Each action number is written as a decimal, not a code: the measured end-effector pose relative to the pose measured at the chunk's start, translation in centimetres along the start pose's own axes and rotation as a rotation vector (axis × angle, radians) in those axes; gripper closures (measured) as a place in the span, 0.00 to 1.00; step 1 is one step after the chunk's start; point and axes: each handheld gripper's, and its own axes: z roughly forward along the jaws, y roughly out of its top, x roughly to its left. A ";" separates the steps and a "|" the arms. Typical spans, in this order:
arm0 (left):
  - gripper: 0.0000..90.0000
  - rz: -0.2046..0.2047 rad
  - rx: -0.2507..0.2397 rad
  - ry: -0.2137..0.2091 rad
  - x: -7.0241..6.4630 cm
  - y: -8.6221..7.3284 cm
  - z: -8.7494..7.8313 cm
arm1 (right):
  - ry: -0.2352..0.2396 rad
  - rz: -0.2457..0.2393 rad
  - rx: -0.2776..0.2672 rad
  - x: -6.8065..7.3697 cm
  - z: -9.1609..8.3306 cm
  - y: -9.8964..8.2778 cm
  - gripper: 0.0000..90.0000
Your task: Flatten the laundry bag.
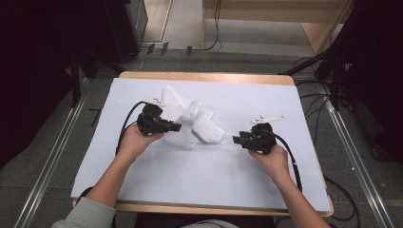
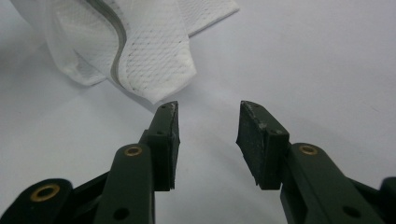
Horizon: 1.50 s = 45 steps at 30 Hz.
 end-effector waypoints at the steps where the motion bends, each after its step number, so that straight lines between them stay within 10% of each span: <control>1: 0.90 0.003 0.005 -0.005 -0.1 -0.3 0.0 | 0.001 0.002 0.002 0.0 0.1 0.0 0.67; 30: 0.70 0.006 0.092 -0.086 -1.9 -5.6 -0.4 | 0.020 -0.013 -0.008 0.5 1.3 1.4 0.73; 45: 0.49 0.015 0.015 -0.095 -2.5 -7.0 -3.6 | 0.024 -0.008 -0.032 0.4 1.5 2.1 0.74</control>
